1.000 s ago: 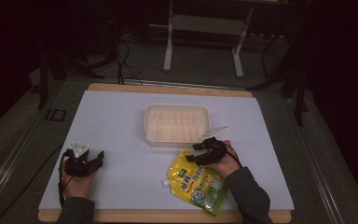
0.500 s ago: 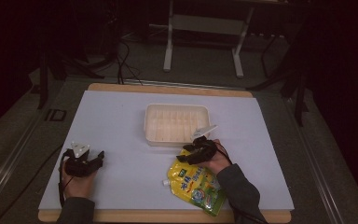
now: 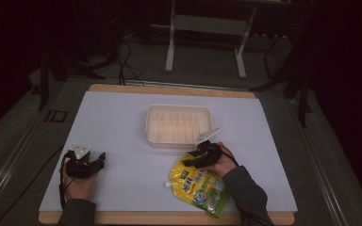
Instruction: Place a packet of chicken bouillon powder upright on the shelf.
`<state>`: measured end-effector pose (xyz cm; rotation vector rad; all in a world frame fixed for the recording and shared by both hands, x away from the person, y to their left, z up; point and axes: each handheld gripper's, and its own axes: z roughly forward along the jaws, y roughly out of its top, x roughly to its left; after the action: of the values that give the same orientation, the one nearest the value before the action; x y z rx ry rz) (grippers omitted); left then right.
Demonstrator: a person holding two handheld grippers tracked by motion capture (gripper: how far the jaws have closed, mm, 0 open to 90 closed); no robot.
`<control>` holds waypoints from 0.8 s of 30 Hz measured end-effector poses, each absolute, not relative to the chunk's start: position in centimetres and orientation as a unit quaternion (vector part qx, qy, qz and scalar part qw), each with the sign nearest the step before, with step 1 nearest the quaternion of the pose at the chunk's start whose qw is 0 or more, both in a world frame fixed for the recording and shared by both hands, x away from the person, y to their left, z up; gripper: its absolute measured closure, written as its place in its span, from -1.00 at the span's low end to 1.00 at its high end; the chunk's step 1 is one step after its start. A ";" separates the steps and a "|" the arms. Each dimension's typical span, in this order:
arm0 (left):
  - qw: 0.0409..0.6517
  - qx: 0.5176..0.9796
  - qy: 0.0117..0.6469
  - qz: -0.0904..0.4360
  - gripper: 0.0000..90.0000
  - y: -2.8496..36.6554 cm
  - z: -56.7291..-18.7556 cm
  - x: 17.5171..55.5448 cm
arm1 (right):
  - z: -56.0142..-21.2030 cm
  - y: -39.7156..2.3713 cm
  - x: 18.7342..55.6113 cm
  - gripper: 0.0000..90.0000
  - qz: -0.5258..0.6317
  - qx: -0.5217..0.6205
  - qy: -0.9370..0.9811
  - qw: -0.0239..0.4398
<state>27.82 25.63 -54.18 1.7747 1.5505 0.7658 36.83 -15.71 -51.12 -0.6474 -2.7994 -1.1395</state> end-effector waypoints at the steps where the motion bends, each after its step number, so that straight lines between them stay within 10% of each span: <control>1: 0.326 0.677 0.592 0.292 -0.11 25.6 -54.2 27.8 | -51.2 -15.7 36.7 0.37 -0.361 -0.204 -0.910 0.019; 11: 0.328 0.677 0.592 0.291 -0.11 25.7 -54.2 27.8 | -50.9 -16.1 36.6 0.92 -0.366 -0.192 -0.911 0.012; 24: 0.326 0.677 0.592 0.292 -0.11 25.6 -54.2 27.8 | -48.4 -20.7 36.8 1.00 -0.414 -0.228 -0.881 -0.010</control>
<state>27.84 25.65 -54.19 1.7729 1.5513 0.7650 36.81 -20.67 -48.36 -0.7195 -2.7850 -1.3098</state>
